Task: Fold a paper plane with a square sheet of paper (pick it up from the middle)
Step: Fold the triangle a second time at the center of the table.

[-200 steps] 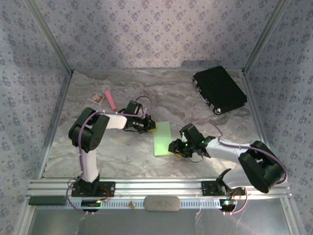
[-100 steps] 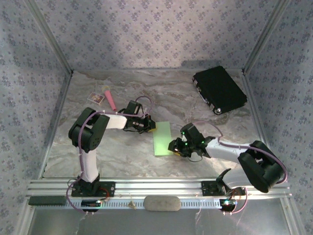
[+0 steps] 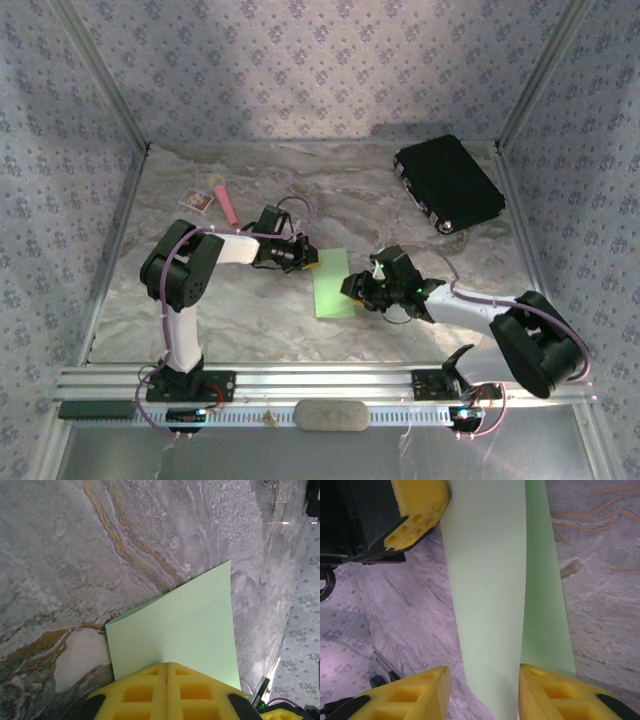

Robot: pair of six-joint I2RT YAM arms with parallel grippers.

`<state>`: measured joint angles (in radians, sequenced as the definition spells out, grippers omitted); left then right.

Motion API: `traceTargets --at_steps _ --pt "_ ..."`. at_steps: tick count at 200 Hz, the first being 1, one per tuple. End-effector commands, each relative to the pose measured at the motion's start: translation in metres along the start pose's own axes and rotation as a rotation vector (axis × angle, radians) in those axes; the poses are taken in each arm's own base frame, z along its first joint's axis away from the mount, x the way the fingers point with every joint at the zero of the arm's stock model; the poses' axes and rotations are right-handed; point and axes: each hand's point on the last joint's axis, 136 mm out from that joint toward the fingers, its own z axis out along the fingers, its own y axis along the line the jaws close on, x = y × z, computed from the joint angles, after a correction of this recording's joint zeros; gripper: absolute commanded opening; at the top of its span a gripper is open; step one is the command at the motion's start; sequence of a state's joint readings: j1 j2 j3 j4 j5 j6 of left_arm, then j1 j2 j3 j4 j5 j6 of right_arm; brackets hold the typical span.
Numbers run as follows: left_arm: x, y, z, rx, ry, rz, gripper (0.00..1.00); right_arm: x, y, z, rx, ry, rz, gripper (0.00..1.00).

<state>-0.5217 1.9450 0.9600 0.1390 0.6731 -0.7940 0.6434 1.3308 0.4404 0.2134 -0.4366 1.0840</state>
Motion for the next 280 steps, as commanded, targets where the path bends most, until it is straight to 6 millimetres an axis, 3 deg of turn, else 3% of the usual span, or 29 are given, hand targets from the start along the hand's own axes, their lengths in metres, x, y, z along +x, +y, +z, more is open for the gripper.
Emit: traceTargets --at_steps 1,50,104,133,146,174,197,244,280 --pt "0.019 0.025 0.005 -0.076 0.057 -0.046 0.0 -0.003 0.012 0.007 -0.055 0.023 0.017 0.4" --pt "0.014 0.015 0.003 -0.06 0.05 -0.028 0.01 -0.009 0.003 0.011 -0.034 0.02 0.022 0.4" --pt "0.014 0.0 0.002 -0.012 0.041 0.026 0.07 -0.014 0.012 0.017 -0.107 0.069 -0.01 0.25" --pt "0.012 -0.018 -0.01 0.019 0.011 0.071 0.18 -0.015 0.01 0.022 -0.095 0.091 -0.03 0.17" --pt "0.011 -0.028 -0.017 0.031 -0.003 0.091 0.33 -0.016 0.005 0.021 -0.065 0.087 -0.041 0.13" --pt "0.01 -0.052 -0.039 0.039 -0.056 0.163 0.51 -0.019 -0.003 0.021 -0.045 0.074 -0.031 0.05" --pt "0.011 -0.059 -0.058 -0.029 -0.126 0.225 0.57 -0.028 -0.012 0.021 -0.013 0.009 0.002 0.02" --pt "0.017 -0.059 -0.096 -0.112 -0.283 0.318 0.59 -0.038 -0.001 0.021 -0.062 -0.051 0.02 0.04" --pt "0.031 -0.074 -0.103 -0.078 -0.353 0.479 0.59 -0.031 0.005 0.016 -0.102 -0.027 -0.04 0.19"
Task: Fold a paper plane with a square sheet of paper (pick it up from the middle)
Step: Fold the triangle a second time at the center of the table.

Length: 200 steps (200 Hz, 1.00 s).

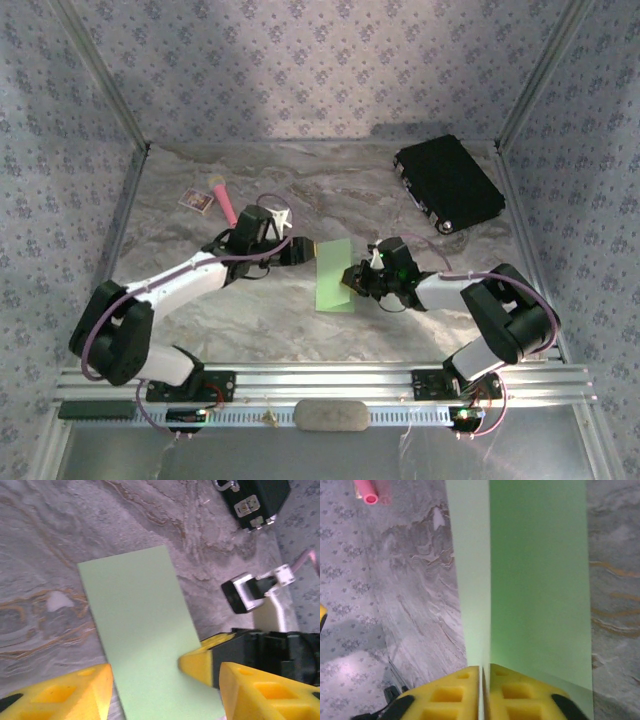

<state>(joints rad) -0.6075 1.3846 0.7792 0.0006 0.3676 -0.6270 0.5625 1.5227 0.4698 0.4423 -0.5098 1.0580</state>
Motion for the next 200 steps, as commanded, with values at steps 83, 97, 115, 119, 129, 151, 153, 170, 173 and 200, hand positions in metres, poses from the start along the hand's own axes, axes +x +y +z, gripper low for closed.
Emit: traceTargets --at_steps 83,97,115,119,129,151,153,170,173,200 --pt "0.062 -0.031 0.017 -0.012 0.065 0.387 0.59 -0.007 0.004 -0.001 -0.015 0.075 -0.059 0.15" --pt "0.073 -0.037 0.021 -0.006 0.098 0.435 0.59 -0.009 0.004 0.0 -0.016 0.075 -0.055 0.14" --pt "0.084 -0.045 0.024 -0.018 0.103 0.521 0.61 -0.011 -0.001 0.001 0.015 0.081 -0.036 0.13" --pt "0.085 -0.046 0.024 -0.025 0.097 0.537 0.61 -0.011 -0.001 0.001 0.019 0.08 -0.034 0.12" --pt "0.09 -0.047 0.026 -0.04 0.1 0.577 0.62 -0.012 -0.002 0.001 0.018 0.078 -0.028 0.12" --pt "0.099 -0.05 0.029 -0.076 0.109 0.66 0.63 -0.012 -0.002 0.001 0.018 0.079 -0.016 0.12" --pt "0.099 -0.05 0.03 -0.079 0.11 0.668 0.63 -0.012 -0.002 0.001 0.018 0.079 -0.014 0.13" --pt "0.107 -0.052 0.034 -0.099 0.14 0.721 0.64 -0.012 -0.004 0.0 0.021 0.077 0.003 0.13" --pt "0.108 -0.052 0.034 -0.105 0.142 0.731 0.64 -0.013 -0.004 0.0 0.019 0.075 0.004 0.13" --pt "0.121 -0.062 0.04 -0.162 0.127 0.906 0.74 -0.015 -0.004 0.0 0.015 0.067 0.017 0.13"
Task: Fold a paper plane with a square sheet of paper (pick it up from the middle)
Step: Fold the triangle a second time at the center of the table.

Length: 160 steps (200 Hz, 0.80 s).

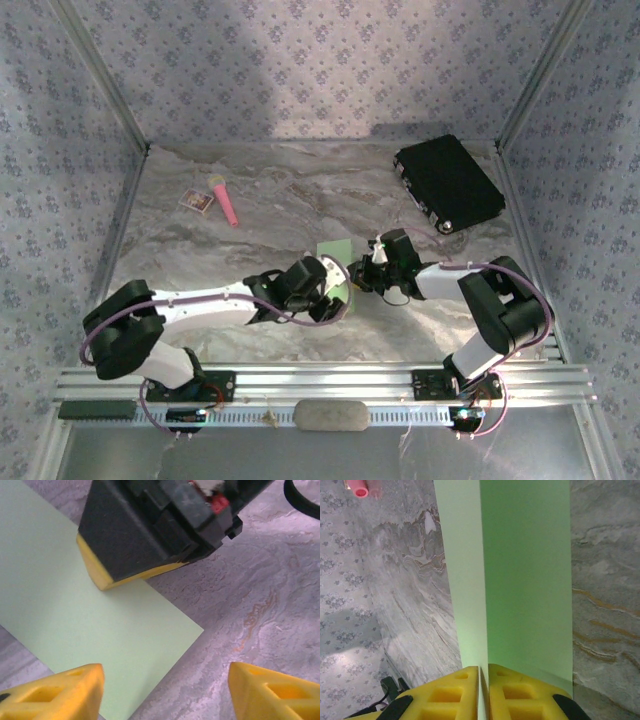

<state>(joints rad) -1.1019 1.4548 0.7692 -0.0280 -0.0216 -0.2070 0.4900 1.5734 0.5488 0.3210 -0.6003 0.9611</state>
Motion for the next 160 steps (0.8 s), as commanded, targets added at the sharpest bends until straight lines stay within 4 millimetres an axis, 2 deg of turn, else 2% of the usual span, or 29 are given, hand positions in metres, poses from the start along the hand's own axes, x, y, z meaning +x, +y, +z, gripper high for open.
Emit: traceTargets --at_steps 1,22,67,160 --pt "0.0 -0.008 0.003 -0.09 0.009 0.178 0.74 -0.003 0.003 0.0 -0.011 0.007 0.023 0.13" --pt "0.006 -0.014 0.011 -0.15 0.039 0.276 0.75 -0.003 0.005 0.0 -0.018 0.013 0.025 0.13" --pt "0.004 -0.006 0.019 -0.291 0.046 0.344 0.76 -0.004 0.009 -0.001 -0.023 0.009 0.023 0.13" --pt "0.002 0.001 0.033 -0.356 0.05 0.399 0.73 -0.003 0.006 -0.001 -0.022 0.008 0.031 0.13"
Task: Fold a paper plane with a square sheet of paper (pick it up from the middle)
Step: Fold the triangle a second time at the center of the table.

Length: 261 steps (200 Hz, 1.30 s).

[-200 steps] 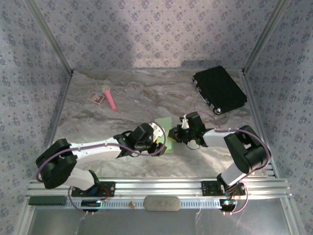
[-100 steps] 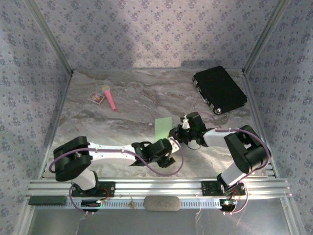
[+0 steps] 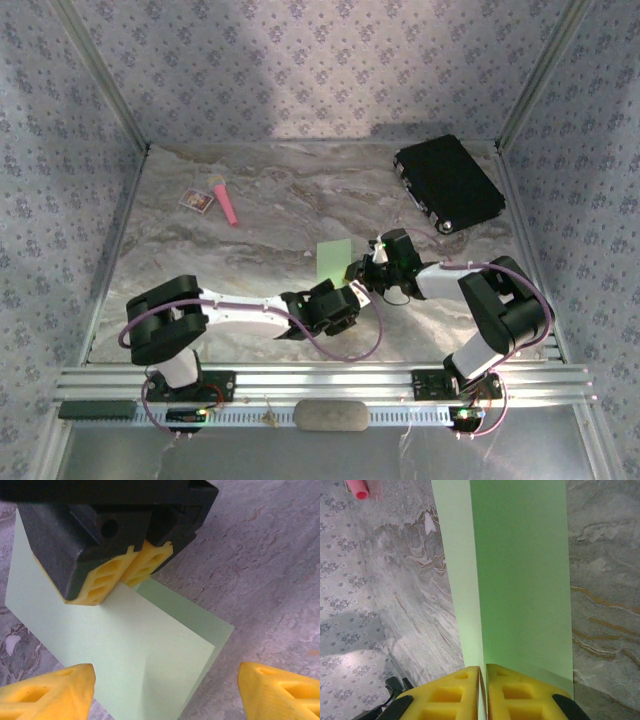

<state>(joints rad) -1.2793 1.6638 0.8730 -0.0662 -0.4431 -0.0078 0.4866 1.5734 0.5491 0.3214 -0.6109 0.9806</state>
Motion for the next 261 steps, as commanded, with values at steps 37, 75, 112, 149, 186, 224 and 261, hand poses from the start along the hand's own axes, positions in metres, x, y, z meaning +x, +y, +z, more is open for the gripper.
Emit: traceTargets --at_steps 37,75,112,149,186,224,261 --pt "-0.013 0.002 0.004 -0.045 -0.029 0.042 0.61 -0.003 0.006 -0.001 -0.017 0.004 0.013 0.13" --pt "-0.014 -0.002 0.001 -0.007 -0.045 0.033 0.38 -0.004 0.005 -0.002 -0.016 -0.003 0.012 0.13" --pt "-0.013 0.0 0.0 0.028 -0.047 -0.012 0.22 -0.007 0.001 -0.005 -0.009 -0.026 0.026 0.16" --pt "-0.013 0.003 -0.002 0.067 -0.045 -0.058 0.12 -0.007 0.001 -0.009 -0.011 -0.037 0.025 0.19" --pt "-0.014 0.006 -0.006 0.177 -0.031 -0.199 0.0 -0.015 -0.003 -0.03 -0.006 -0.104 0.05 0.3" --pt "-0.021 0.007 -0.01 0.37 -0.042 -0.408 0.0 -0.018 -0.02 -0.066 0.119 -0.191 0.023 0.37" --pt "-0.02 0.012 -0.005 0.448 -0.013 -0.526 0.0 -0.015 -0.014 -0.083 0.09 -0.224 0.013 0.41"
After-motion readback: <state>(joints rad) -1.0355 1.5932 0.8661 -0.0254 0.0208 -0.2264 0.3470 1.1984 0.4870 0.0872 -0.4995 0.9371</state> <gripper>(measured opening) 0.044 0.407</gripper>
